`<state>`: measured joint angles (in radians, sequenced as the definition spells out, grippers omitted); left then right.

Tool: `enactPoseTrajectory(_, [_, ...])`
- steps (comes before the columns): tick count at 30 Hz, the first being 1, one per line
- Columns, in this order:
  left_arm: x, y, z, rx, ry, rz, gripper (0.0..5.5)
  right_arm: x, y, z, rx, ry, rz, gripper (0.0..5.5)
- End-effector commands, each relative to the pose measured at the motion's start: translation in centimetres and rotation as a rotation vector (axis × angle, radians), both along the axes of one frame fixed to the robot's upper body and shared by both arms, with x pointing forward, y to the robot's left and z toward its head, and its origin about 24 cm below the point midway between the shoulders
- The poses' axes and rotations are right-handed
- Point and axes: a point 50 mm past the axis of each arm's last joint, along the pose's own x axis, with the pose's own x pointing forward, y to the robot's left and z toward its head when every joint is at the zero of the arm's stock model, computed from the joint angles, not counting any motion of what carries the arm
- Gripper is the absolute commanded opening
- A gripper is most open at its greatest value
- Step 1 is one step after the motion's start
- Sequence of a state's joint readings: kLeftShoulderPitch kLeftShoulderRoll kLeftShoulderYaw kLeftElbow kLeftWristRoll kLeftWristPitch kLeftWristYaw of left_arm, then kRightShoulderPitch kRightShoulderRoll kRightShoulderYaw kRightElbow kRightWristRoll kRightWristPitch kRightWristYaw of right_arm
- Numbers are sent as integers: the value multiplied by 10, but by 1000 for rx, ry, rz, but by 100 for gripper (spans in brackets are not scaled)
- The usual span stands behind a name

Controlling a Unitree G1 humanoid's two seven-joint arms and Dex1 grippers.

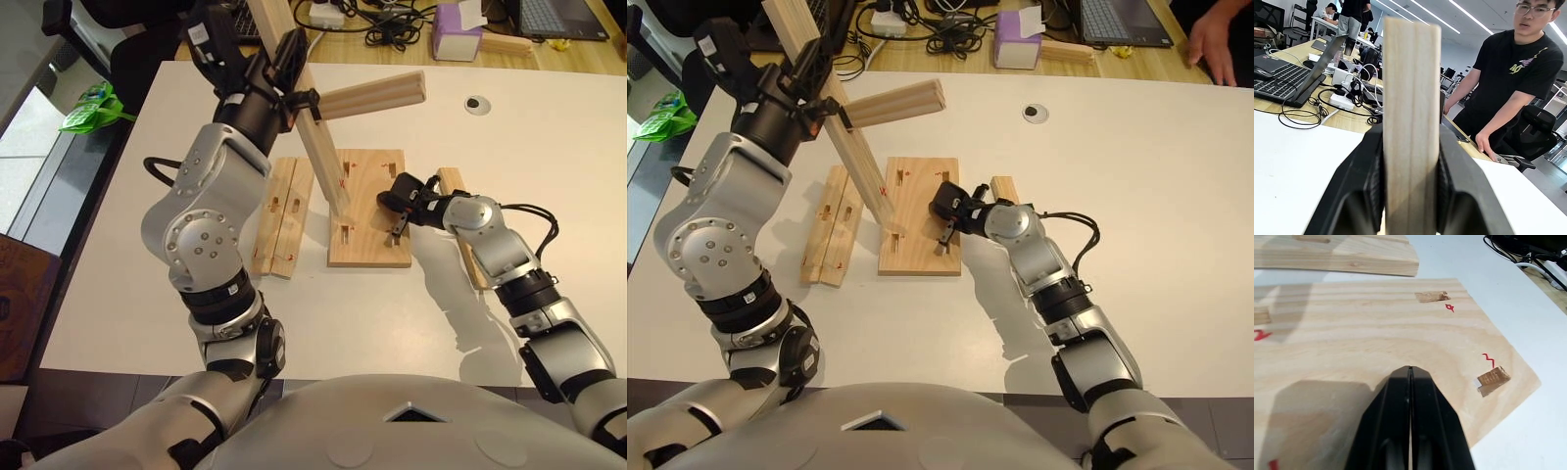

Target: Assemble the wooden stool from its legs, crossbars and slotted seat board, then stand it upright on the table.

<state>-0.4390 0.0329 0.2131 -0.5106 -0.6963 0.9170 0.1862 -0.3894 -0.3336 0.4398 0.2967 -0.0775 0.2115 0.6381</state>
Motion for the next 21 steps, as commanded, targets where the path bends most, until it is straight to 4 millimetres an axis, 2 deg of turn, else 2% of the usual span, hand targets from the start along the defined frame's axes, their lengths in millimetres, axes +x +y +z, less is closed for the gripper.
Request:
enactPoseTrajectory(1, [2, 1, -1, -3, -8, 20, 102, -9, -4, -18, -29, 65, -12, 0])
enactPoseTrajectory(3, [3, 3, 0, -4, -16, 40, 102, -3, -5, 8, 65, -23, -6, 0])
enactPoseTrajectory(6, [5, 2, -3, 13, -34, 67, 102, 5, -18, 47, 167, -180, -81, 0])
enactPoseTrajectory(10, [-8, -7, -31, 72, 5, 91, 102, 6, -51, 85, 270, -332, -287, 0])
enactPoseTrajectory(12, [-17, -12, -42, 79, 32, 97, 102, 6, -71, 93, 292, -385, -402, 0])
enactPoseTrajectory(15, [-27, -17, -56, 76, 82, 118, 102, 7, -92, 92, 278, -401, -498, 0])
enactPoseTrajectory(21, [-22, -10, -61, 108, 47, 271, 102, 3, -95, 90, 283, -407, -516, 0])
